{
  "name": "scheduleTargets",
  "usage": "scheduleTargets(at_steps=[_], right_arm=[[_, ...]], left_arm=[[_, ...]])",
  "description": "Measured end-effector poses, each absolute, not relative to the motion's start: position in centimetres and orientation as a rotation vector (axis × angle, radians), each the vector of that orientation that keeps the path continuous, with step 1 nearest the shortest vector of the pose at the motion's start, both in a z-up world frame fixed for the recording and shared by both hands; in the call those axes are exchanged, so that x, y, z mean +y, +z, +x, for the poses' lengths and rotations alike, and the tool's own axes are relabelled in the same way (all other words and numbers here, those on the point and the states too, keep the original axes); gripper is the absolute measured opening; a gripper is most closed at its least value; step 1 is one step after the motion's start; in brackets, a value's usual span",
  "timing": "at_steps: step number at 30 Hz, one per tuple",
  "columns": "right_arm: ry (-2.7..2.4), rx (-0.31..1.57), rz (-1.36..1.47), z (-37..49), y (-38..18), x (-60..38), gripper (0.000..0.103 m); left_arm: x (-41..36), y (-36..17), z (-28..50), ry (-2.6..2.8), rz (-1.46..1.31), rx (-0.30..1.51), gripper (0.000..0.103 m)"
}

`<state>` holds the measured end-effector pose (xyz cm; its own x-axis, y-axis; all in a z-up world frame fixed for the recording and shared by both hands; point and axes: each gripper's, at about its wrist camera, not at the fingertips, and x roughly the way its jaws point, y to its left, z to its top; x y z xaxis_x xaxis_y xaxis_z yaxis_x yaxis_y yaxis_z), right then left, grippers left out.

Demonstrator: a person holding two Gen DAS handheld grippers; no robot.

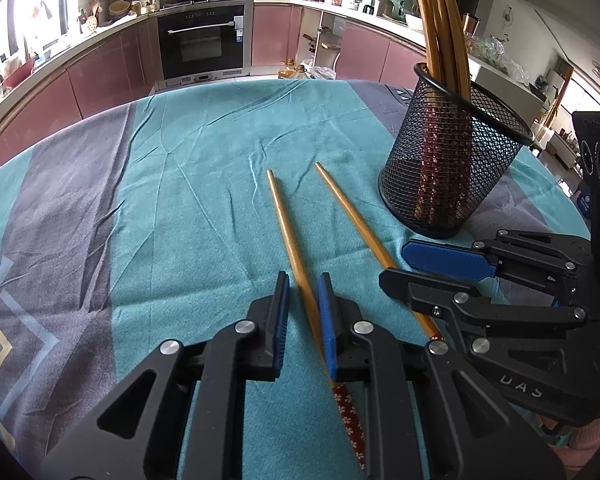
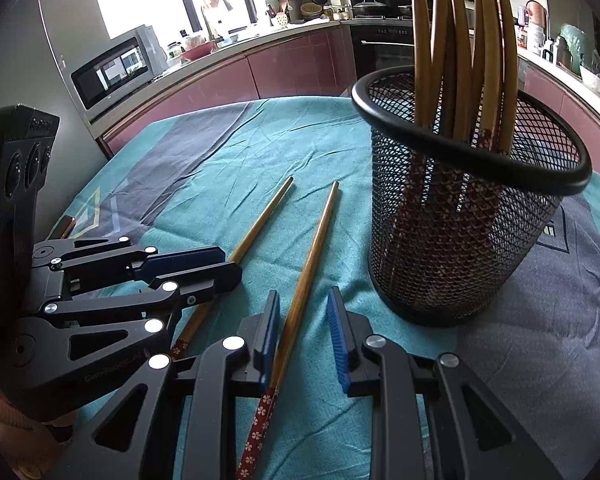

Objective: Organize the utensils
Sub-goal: 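Close the left gripper on a chopstick while the right gripper grasps another chopstick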

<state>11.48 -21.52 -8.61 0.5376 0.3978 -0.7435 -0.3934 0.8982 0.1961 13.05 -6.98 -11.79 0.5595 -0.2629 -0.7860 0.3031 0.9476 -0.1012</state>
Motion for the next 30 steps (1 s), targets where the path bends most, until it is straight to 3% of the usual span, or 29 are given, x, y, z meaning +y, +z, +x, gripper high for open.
scheduleTargets(at_steps=[2,14,30], right_arm=[[0.477,0.889,0.015,11.5,-8.6,-21.7,0.014],[0.486,0.897,0.086,11.5,-8.7,-22.5,0.006],[0.499,0.876,0.115,10.3,-7.7,-23.3,0.006]], left_arm=[[-7.0,-11.8,13.1,-0.336,0.040,0.921,0.011],[-6.7,-11.9,13.0,-0.334,0.007,0.923,0.008],[-4.9,-10.5,11.9,-0.342,-0.035,0.894,0.008]])
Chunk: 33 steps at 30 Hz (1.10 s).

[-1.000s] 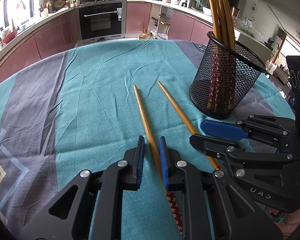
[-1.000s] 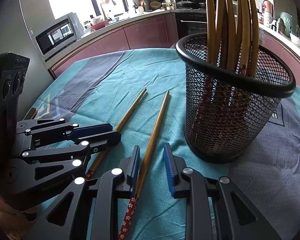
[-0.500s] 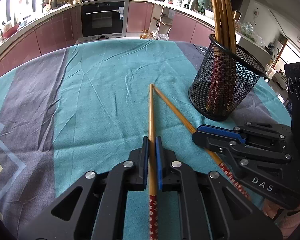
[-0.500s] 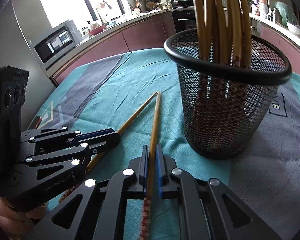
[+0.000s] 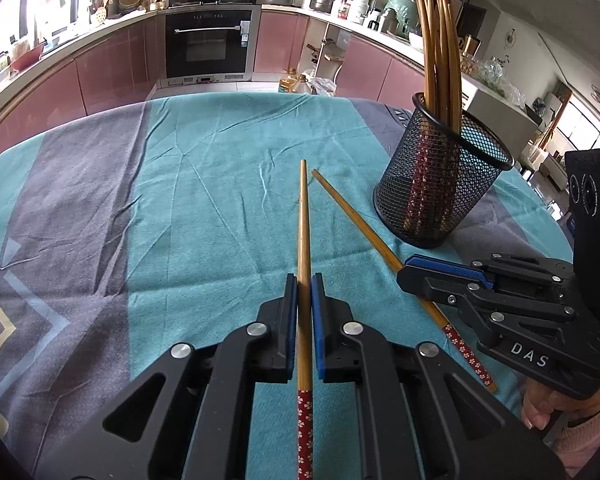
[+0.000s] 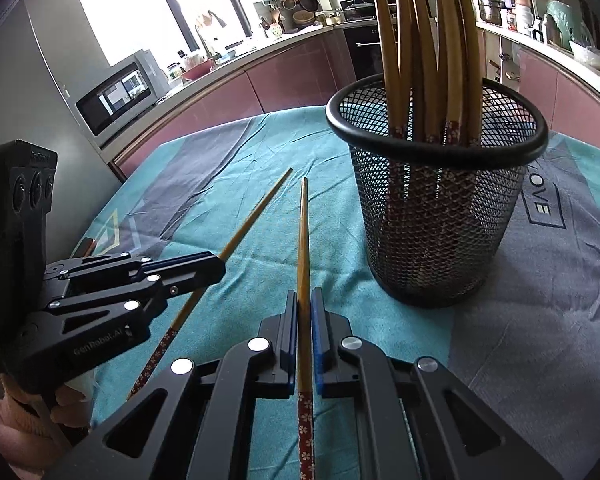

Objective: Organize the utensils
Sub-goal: 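Close the left gripper on a chopstick while the right gripper grasps another chopstick, then lift the left gripper's chopstick upright toward the mesh cup while the right gripper does likewise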

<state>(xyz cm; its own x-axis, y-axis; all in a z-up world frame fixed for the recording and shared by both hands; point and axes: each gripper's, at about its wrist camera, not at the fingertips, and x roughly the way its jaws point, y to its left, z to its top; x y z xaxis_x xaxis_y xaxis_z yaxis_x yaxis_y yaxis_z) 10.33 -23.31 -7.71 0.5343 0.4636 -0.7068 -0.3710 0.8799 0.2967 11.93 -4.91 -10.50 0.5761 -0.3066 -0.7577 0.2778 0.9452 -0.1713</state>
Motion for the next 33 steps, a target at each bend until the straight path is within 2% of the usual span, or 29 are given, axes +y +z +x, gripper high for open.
scheduleTargets(at_steps=[10,21,33], right_arm=[[0.496,0.882,0.081,10.0,-7.9,-22.8,0.006],[0.449,0.875,-0.081,9.7,-8.5,-21.2,0.008],[0.498,0.836,0.057,8.8,-7.3,-23.0,0.006]], left_arm=[[-4.4,-10.2,11.5,-0.343,-0.045,0.891,0.008],[-4.4,-11.0,11.7,-0.340,-0.054,0.912,0.008],[-3.9,-9.9,11.2,-0.344,-0.069,0.884,0.008]])
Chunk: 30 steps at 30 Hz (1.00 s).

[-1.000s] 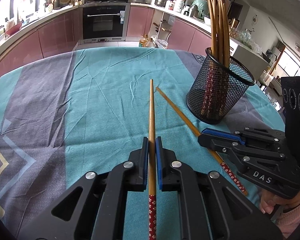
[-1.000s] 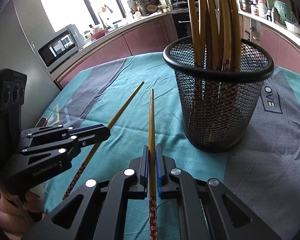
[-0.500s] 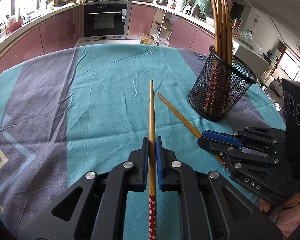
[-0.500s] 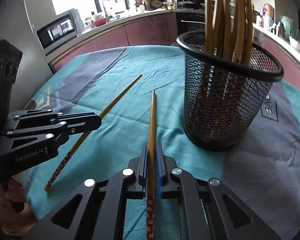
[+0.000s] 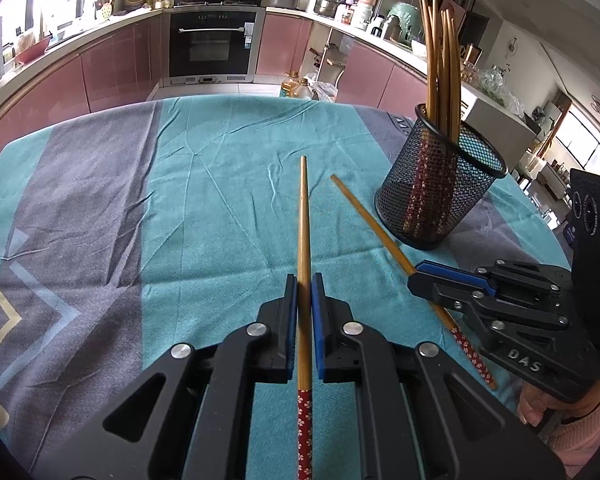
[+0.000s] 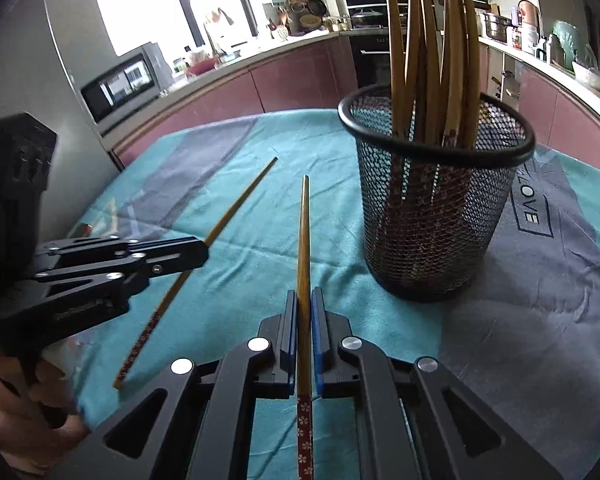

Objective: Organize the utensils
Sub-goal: 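Lift the left gripper's chopstick upright toward the mesh cup while the right gripper does likewise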

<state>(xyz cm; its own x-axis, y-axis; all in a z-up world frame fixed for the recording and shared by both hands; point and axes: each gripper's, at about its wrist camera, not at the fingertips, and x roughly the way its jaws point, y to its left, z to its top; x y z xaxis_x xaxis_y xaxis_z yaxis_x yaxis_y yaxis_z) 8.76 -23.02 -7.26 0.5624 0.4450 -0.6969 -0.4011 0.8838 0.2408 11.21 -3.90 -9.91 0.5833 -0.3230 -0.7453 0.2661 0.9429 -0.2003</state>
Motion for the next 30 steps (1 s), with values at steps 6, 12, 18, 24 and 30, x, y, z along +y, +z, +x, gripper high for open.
scheduleTargets(at_steps=[6,12,18,24,30], right_arm=[[0.533,0.783,0.089,7.4,-5.5,-23.8,0.006],[0.547,0.746,0.124,6.9,-4.1,-24.6,0.006],[0.556,0.710,0.152,6.4,-3.1,-25.3,0.006],[0.558,0.672,0.164,5.9,-2.0,-25.9,0.006],[0.555,0.650,0.178,5.7,-1.4,-26.5,0.006]], left_arm=[[-3.9,-9.0,10.6,-0.359,-0.072,0.863,0.008],[-3.9,-7.9,9.9,-0.376,-0.073,0.839,0.008],[-4.0,-6.9,9.3,-0.399,-0.078,0.819,0.008],[-4.4,-5.8,8.5,-0.435,-0.085,0.794,0.008],[-4.6,-4.8,8.4,-0.466,-0.093,0.777,0.008]])
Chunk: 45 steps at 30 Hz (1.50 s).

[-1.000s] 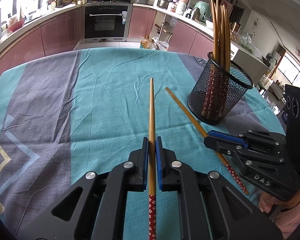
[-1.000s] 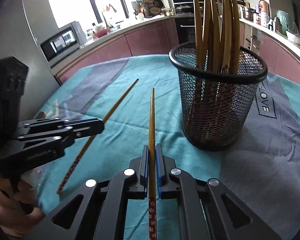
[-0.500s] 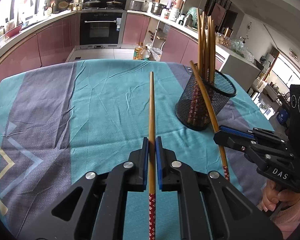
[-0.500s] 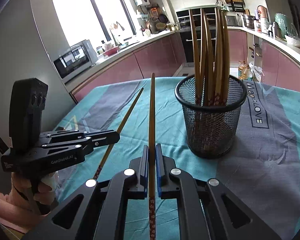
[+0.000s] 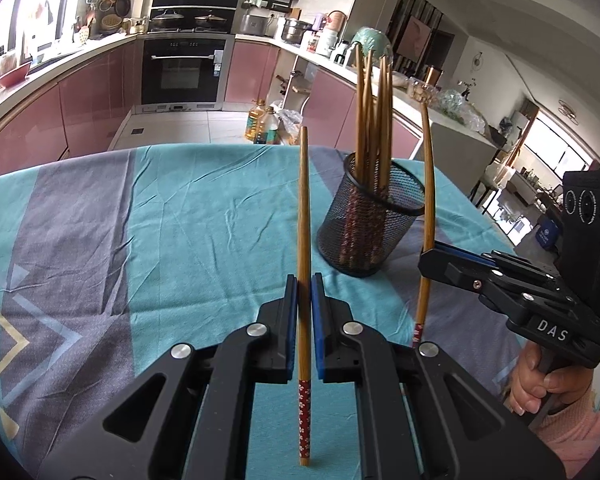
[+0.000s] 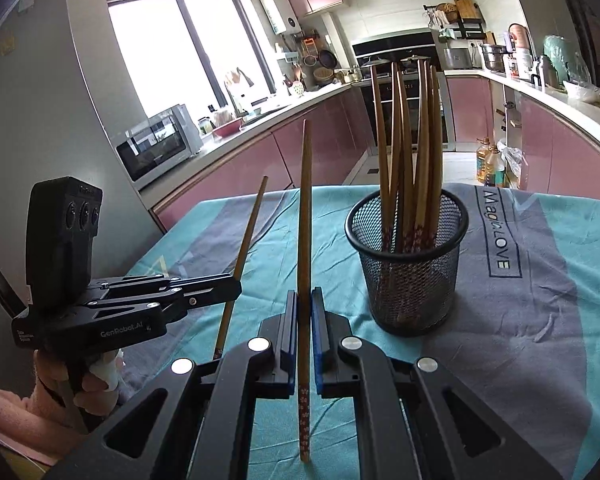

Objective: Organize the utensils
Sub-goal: 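Lift the left gripper's chopstick upright toward the mesh cup while the right gripper does likewise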

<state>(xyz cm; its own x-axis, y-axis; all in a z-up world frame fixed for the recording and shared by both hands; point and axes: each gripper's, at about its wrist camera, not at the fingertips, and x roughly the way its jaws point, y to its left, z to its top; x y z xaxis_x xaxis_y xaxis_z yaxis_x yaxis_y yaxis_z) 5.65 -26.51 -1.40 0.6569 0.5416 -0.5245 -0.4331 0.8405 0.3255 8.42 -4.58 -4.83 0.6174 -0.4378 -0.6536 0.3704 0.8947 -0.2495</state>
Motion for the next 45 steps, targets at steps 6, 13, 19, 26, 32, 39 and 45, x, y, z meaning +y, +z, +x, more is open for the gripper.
scheduleTargets(at_steps=[6,13,19,26,32,39,45], right_arm=[[0.553,0.631,0.185,5.8,-0.9,-26.8,0.006],[0.550,0.610,0.189,6.0,-0.3,-27.3,0.006],[0.541,0.587,0.192,5.9,0.3,-27.8,0.006],[0.518,0.561,0.194,6.3,1.2,-28.7,0.006],[0.504,0.550,0.198,6.8,1.6,-29.4,0.006],[0.495,0.539,0.196,7.1,2.2,-29.9,0.006],[0.488,0.520,0.191,7.4,2.9,-30.3,0.006]], left_arm=[[-4.9,-4.0,8.3,-0.482,-0.091,0.756,0.008],[-5.1,-3.2,8.2,-0.500,-0.093,0.737,0.008],[-5.3,-2.4,8.2,-0.515,-0.093,0.717,0.008],[-5.7,-1.5,8.7,-0.531,-0.090,0.694,0.008],[-6.1,-0.6,9.1,-0.536,-0.086,0.675,0.008],[-6.5,-0.1,9.4,-0.540,-0.081,0.663,0.008],[-6.7,0.5,9.9,-0.545,-0.082,0.650,0.008]])
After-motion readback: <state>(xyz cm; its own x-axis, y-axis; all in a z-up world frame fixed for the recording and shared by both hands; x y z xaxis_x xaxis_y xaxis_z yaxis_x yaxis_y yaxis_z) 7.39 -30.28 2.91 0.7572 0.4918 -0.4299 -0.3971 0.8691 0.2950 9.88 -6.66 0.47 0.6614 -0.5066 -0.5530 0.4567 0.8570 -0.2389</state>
